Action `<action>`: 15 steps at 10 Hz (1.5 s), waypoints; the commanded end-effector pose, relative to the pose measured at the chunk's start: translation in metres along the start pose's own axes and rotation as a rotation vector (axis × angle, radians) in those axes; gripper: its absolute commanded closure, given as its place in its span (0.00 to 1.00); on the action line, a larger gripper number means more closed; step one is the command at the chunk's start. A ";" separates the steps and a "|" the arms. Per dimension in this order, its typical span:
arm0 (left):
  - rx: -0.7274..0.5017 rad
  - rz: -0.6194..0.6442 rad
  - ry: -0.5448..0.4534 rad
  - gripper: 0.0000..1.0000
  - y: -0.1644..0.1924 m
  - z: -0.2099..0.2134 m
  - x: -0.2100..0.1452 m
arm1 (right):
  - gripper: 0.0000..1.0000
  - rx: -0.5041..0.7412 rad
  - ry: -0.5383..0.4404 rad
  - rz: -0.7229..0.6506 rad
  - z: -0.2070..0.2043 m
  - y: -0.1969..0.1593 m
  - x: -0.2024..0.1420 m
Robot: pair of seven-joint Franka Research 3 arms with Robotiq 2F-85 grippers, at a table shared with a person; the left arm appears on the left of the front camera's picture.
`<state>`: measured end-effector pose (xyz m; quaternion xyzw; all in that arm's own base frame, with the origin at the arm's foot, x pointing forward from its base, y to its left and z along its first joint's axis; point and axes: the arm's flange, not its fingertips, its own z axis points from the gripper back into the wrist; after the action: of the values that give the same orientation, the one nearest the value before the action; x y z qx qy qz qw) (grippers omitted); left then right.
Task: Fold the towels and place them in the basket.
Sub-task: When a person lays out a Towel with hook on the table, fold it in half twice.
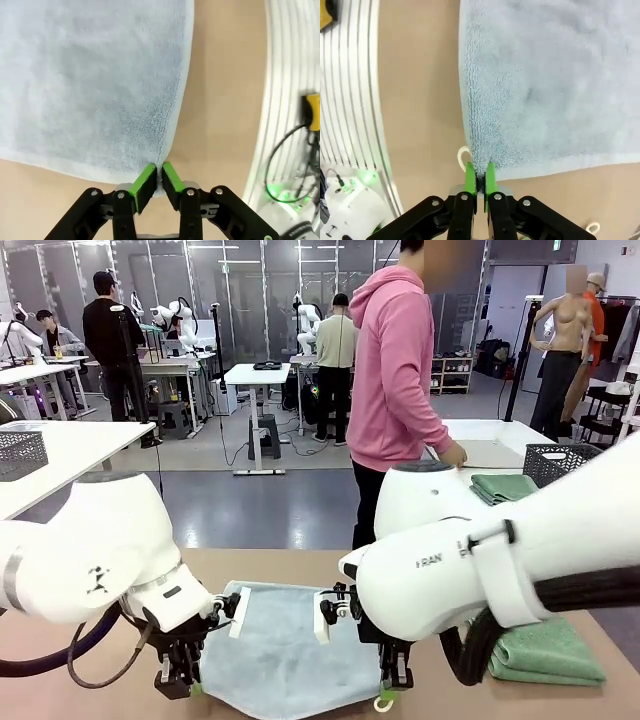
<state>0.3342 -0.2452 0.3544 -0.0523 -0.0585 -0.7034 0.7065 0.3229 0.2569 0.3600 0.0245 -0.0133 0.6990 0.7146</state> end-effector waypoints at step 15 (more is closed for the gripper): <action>-0.060 -0.103 0.040 1.00 0.160 0.062 0.001 | 1.00 -0.109 -0.034 -0.116 0.046 -0.139 -0.005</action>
<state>0.4801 -0.2344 0.4110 -0.0359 -0.0396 -0.7296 0.6818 0.4479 0.2446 0.4032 0.0077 -0.0675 0.6595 0.7486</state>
